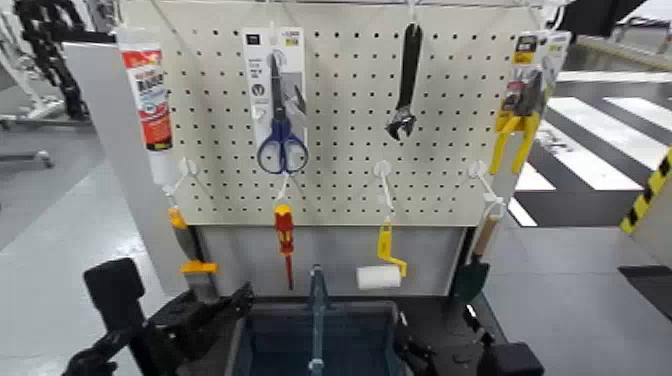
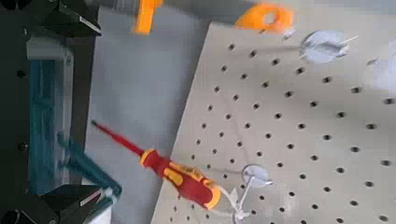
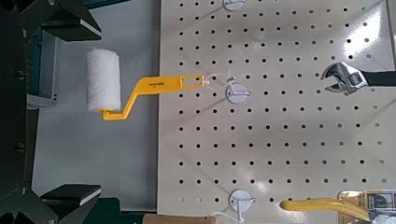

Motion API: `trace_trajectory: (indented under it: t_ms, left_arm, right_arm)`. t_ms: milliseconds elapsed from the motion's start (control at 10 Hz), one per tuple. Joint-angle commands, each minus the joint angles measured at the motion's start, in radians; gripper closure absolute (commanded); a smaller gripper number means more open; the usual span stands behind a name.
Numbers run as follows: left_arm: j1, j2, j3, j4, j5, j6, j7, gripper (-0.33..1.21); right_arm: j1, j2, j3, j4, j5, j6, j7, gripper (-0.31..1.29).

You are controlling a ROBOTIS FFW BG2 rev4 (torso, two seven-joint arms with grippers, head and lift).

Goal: Place the crate on the table.

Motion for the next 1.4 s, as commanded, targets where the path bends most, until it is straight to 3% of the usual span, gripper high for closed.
trace_trajectory:
  t_ms: [100, 400, 600, 1000, 1400]
  left_arm:
    - [0.075, -0.042, 0.003, -0.017, -0.213, -0.144, -0.016, 0.11]
    - [0.15, -0.056, -0.023, 0.005, -0.386, -0.287, -0.005, 0.11]
    - [0.195, -0.058, -0.054, 0.052, -0.471, -0.451, 0.035, 0.11]
    - [0.232, -0.07, -0.074, 0.069, -0.54, -0.526, 0.054, 0.11]
    - [0.233, -0.064, -0.088, 0.08, -0.546, -0.554, 0.067, 0.11]
  right_arm:
    - [0.001, -0.001, -0.002, -0.003, 0.0, 0.0, 0.0, 0.14]
    - [0.005, 0.0, -0.003, -0.006, 0.0, 0.0, 0.0, 0.14]
    - [0.008, 0.002, -0.006, -0.008, 0.002, 0.0, 0.0, 0.14]
    - [0.012, 0.002, -0.009, -0.012, 0.003, -0.002, 0.002, 0.14]
    - [0.012, 0.002, -0.011, -0.011, 0.003, -0.002, 0.002, 0.14]
